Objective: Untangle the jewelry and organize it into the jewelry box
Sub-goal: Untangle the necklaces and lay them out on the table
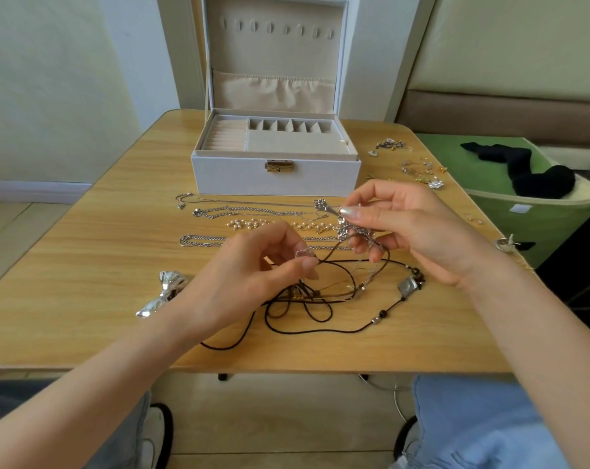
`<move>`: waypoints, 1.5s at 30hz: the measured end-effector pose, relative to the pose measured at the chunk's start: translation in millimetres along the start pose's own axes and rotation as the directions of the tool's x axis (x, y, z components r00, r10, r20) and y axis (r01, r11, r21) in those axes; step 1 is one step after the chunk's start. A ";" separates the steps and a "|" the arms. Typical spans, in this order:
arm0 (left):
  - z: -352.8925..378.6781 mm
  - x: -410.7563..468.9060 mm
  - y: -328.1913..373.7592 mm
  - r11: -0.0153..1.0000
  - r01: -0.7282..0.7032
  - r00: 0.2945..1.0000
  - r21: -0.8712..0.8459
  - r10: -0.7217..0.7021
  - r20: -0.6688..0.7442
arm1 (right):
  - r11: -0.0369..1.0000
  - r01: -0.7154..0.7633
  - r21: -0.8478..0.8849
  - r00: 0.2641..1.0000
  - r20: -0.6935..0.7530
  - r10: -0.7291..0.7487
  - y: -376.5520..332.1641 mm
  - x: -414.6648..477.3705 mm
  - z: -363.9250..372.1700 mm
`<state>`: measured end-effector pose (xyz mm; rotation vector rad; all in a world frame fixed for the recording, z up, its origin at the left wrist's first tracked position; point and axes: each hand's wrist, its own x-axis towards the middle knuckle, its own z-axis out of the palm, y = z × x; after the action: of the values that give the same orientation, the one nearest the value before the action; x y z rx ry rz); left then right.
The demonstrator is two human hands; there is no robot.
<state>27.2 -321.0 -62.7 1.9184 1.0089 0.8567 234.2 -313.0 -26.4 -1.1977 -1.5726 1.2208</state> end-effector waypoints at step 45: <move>2.2 -0.6 16.5 0.936 0.058 0.993 -0.346 -0.089 -0.075 | 0.988 0.142 -0.062 0.990 0.023 -0.141 -13.0 -4.0 15.1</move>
<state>34.3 -328.4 -49.5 1.5491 0.9085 1.0102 218.1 -321.5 -17.2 -1.0967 -1.6911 1.0999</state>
